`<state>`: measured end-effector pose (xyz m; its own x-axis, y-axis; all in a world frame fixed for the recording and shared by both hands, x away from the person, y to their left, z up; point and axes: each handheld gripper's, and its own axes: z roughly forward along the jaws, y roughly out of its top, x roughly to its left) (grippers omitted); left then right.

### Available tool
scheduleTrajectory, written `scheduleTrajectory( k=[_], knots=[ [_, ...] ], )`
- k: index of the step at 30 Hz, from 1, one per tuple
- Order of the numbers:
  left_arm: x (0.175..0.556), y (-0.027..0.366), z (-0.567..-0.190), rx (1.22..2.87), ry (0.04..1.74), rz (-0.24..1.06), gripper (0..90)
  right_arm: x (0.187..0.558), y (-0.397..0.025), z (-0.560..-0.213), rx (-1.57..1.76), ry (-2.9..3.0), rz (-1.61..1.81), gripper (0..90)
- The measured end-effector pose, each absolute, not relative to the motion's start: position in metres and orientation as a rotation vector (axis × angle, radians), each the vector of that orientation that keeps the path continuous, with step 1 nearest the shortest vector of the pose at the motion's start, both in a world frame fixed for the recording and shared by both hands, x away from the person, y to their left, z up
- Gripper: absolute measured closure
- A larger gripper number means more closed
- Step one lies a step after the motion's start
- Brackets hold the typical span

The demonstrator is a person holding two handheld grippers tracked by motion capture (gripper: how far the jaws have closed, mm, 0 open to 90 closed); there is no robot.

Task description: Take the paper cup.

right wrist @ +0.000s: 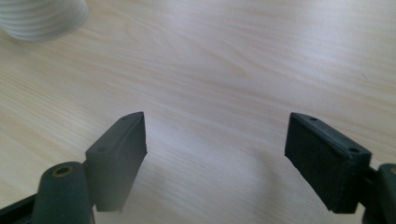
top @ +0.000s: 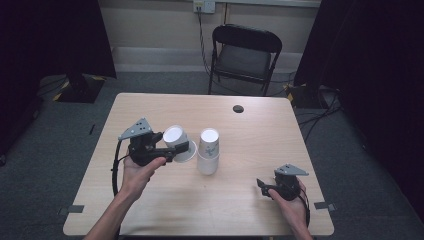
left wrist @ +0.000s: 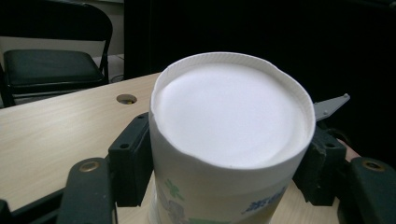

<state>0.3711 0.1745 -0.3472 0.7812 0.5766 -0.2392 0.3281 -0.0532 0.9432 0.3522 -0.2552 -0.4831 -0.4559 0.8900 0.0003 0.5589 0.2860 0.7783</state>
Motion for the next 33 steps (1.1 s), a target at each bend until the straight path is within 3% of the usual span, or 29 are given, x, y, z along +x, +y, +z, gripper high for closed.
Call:
scheduleTrajectory(
  k=[12,20,33],
  knots=[
    [0.363,0.176,-0.360,1.637,0.751,0.141,32.1,0.330,-0.213,-0.446,1.066,2.195,1.259,40.7],
    [0.357,0.173,-0.361,1.615,0.754,0.113,32.5,0.326,-0.169,-0.410,0.849,2.239,1.396,47.0],
    [0.354,0.170,-0.363,1.579,0.756,0.063,33.2,0.339,-0.112,-0.389,0.623,2.250,1.494,54.6]
  ],
)
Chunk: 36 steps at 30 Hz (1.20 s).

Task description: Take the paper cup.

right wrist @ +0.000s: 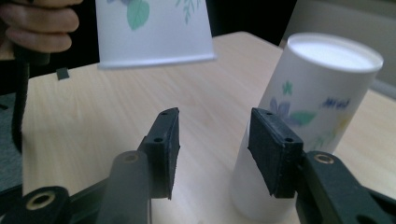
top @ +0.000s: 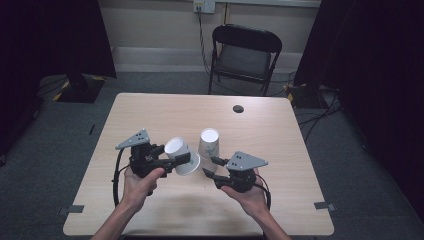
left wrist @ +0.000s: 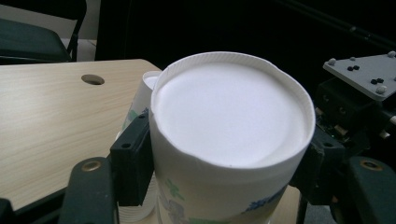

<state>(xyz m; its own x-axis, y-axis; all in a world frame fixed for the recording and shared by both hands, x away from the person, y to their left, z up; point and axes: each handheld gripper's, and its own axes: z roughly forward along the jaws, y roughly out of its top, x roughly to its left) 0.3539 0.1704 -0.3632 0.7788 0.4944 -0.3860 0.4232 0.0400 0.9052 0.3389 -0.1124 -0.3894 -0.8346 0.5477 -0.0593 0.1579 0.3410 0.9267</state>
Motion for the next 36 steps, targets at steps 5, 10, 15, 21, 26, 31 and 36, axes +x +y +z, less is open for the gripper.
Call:
scheduleTrajectory(
  k=[5,10,15,21,26,31,36],
  knots=[
    [0.353,0.168,-0.360,1.556,0.743,0.022,33.4,0.343,-0.106,-0.385,0.594,2.217,1.509,56.4],
    [0.352,0.165,-0.361,1.559,0.734,-0.011,33.3,0.346,-0.099,-0.386,0.592,2.188,1.539,57.6],
    [0.352,0.161,-0.363,1.567,0.729,-0.041,33.3,0.345,-0.094,-0.389,0.575,2.168,1.560,59.5],
    [0.352,0.159,-0.364,1.566,0.719,-0.078,33.3,0.342,-0.094,-0.389,0.537,2.127,1.563,60.4],
    [0.355,0.160,-0.366,1.542,0.739,-0.137,33.4,0.340,-0.096,-0.389,0.504,2.091,1.586,61.5],
    [0.356,0.160,-0.367,1.533,0.757,-0.159,33.4,0.337,-0.094,-0.388,0.450,2.082,1.583,67.3],
    [0.358,0.162,-0.371,1.523,0.769,-0.177,33.4,0.337,-0.092,-0.389,0.444,2.086,1.570,70.6]
  ],
)
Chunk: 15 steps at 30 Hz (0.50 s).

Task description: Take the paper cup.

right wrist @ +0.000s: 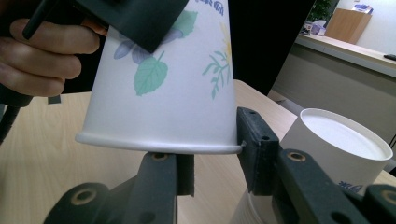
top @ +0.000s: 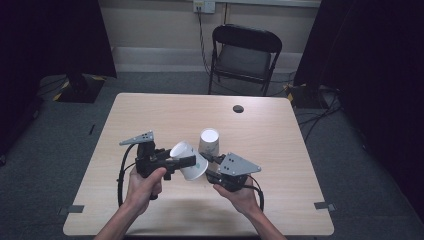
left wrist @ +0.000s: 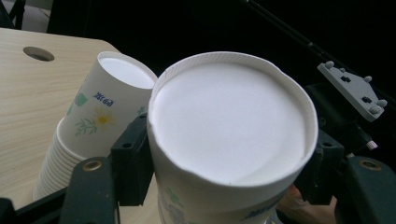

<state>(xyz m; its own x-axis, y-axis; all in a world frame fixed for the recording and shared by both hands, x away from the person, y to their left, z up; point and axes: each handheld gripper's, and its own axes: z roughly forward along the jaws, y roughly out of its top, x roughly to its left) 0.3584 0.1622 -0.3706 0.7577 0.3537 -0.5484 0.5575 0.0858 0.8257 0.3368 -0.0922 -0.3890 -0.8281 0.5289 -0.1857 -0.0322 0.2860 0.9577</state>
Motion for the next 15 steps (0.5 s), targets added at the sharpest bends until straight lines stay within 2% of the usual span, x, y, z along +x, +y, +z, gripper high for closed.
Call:
scheduleTrajectory(
  k=[15],
  knots=[
    [0.3583,0.1598,-0.3719,1.527,0.781,-0.157,30.7,0.3370,-0.0918,-0.3907,0.448,2.056,1.519,82.5]
  ],
)
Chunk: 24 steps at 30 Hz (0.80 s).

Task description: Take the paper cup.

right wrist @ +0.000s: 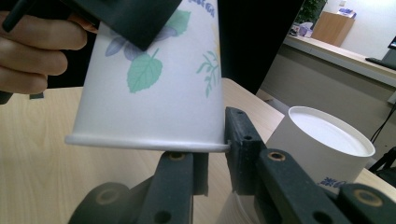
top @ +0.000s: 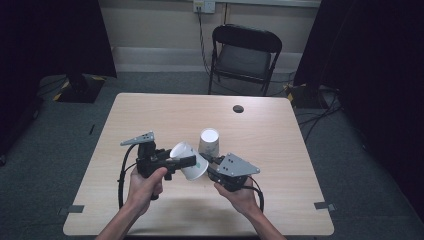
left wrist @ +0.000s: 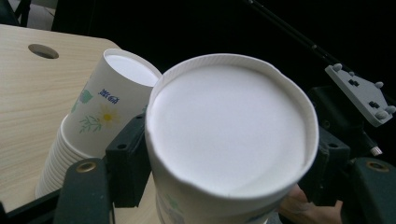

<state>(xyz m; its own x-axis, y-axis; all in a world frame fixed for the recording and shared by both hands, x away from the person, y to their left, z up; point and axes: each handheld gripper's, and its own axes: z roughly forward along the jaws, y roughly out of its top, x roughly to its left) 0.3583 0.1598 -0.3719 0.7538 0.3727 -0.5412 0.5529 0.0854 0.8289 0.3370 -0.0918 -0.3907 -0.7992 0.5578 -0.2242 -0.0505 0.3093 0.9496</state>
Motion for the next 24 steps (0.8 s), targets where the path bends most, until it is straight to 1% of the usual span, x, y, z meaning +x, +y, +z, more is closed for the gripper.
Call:
scheduleTrajectory(
  k=[10,13,24],
  knots=[
    [0.3572,0.1603,-0.3696,1.530,0.767,-0.133,27.1,0.3374,-0.0951,-0.3897,0.459,2.047,1.536,83.4],
    [0.3578,0.1623,-0.3693,1.530,0.771,-0.120,22.6,0.3378,-0.0964,-0.3897,0.463,2.048,1.542,84.4],
    [0.3576,0.1682,-0.3660,1.533,0.765,-0.080,16.8,0.3383,-0.0985,-0.3885,0.466,2.049,1.550,85.9]
  ],
)
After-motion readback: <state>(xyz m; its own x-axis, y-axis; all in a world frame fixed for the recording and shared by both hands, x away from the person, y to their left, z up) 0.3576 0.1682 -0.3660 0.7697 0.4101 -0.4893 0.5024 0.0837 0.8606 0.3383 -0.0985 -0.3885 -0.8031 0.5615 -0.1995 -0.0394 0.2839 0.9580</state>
